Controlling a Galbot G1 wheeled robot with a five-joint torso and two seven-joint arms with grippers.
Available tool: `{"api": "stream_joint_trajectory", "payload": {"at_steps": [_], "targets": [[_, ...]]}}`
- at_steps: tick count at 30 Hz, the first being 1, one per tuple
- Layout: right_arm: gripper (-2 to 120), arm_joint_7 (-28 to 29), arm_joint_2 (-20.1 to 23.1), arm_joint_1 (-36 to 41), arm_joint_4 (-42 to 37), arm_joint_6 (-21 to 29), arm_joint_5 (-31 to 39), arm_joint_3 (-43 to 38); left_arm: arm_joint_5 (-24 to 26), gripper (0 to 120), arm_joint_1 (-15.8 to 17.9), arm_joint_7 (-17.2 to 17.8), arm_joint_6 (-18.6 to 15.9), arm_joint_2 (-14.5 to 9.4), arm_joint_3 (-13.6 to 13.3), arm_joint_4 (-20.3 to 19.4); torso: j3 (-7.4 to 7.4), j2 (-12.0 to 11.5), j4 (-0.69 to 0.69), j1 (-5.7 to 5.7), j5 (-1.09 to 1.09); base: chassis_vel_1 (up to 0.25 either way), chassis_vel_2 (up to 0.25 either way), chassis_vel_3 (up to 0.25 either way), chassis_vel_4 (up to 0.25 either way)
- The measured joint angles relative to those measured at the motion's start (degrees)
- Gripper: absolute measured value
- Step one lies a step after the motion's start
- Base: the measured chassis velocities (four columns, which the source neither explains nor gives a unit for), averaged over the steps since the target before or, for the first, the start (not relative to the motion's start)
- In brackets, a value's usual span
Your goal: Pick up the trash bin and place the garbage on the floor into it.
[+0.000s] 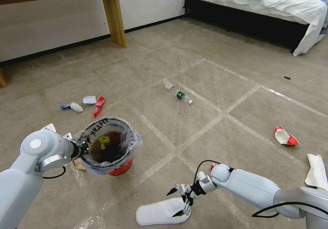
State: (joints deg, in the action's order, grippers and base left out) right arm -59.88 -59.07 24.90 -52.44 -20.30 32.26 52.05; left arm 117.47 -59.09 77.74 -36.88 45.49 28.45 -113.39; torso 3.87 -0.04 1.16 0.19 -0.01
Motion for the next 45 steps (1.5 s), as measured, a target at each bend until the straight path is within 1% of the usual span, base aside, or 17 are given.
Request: {"api": "stream_joint_trajectory", "payload": {"at_steps": [13, 25, 45], "targets": [[100, 0.19, -1.69, 0.45, 4.23, -0.49, -1.58, -0.49, -0.62, 0, -0.05, -0.42, -0.39, 0.78, -0.12, 0.4, 0.0, 0.0, 0.0, 0.0, 0.0, 0.0, 0.0, 0.0, 0.0], [100, 0.31, -3.21, 0.31, 7.37, -0.97, -2.6, -0.95, -1.4, 0, 0.11, -0.73, -0.49, 1.72, -0.86, 0.73, 0.0, 0.0, 0.0, 0.01, 0.0, 0.0, 0.0, 0.0, 0.0], [100, 0.19, -4.98, 0.02, 7.89, -0.76, -3.47, -0.74, -1.44, 0, 0.26, -0.8, -0.54, 2.24, -0.98, 0.74, 0.0, 0.0, 0.0, 0.0, -0.01, 0.0, 0.0, 0.0, 0.0]]}}
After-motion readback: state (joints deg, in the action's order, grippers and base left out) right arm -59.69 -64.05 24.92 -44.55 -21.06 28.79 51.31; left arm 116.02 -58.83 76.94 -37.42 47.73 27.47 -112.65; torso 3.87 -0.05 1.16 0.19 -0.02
